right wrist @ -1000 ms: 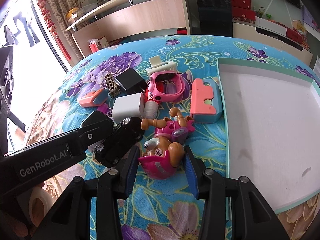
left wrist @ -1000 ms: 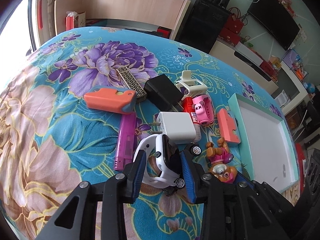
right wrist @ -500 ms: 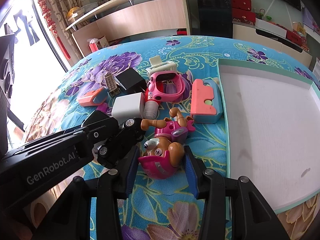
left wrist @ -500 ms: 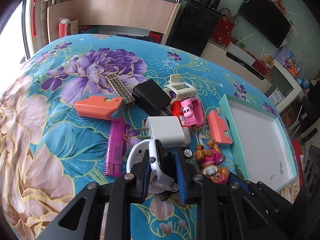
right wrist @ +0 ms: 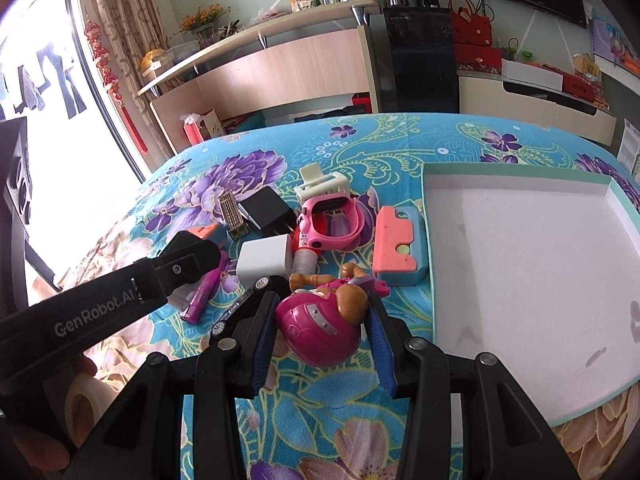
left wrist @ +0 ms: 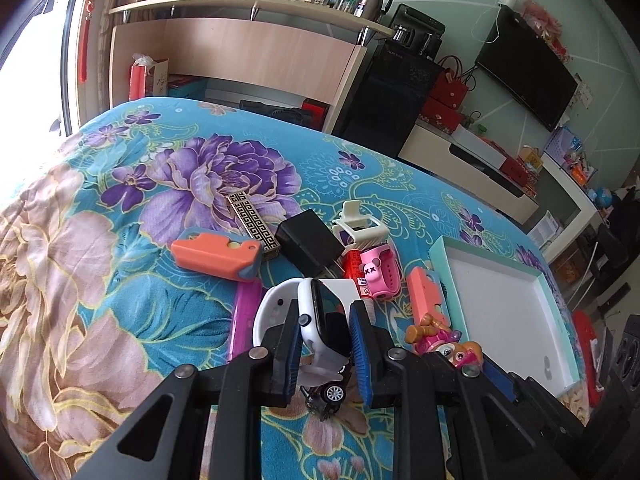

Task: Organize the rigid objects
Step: 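Carry the toy dog over the tray with right while left grasps the white watch band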

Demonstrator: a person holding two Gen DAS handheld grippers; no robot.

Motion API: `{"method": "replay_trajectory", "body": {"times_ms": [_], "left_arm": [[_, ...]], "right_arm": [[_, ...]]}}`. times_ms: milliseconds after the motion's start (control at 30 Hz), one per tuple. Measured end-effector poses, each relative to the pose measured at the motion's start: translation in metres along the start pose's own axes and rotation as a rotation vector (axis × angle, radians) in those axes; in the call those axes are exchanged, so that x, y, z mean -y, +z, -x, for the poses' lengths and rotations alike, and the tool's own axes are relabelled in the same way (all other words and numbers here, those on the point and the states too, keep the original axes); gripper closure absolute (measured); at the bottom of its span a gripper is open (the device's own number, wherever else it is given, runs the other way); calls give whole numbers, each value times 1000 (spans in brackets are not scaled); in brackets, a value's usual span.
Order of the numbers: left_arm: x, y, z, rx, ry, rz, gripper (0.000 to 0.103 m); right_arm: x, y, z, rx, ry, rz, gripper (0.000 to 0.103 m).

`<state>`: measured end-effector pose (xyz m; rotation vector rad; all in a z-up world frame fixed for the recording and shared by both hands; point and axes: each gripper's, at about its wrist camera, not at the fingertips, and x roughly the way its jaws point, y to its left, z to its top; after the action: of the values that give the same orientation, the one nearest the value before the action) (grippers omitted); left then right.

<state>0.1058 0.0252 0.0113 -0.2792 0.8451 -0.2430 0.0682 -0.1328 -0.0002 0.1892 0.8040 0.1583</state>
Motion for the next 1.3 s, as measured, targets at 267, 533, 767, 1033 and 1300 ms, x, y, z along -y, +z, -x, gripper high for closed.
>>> {"method": "replay_trajectory", "body": {"times_ms": [267, 533, 767, 1033, 1300], "left_arm": [[3, 1, 5, 26, -3, -6, 78], [13, 3, 6, 18, -30, -30, 78], [48, 1, -2, -37, -20, -122, 78], [109, -4, -13, -96, -8, -279, 78], [181, -6, -37, -127, -32, -446, 78]], "right_arm": [[1, 7, 17, 102, 25, -16, 59], [17, 17, 31, 167, -3, -54, 59], [60, 21, 50, 232, -154, -113, 59], [127, 14, 63, 228, -335, -239, 59], [170, 2, 65, 191, -393, -341, 59]]}}
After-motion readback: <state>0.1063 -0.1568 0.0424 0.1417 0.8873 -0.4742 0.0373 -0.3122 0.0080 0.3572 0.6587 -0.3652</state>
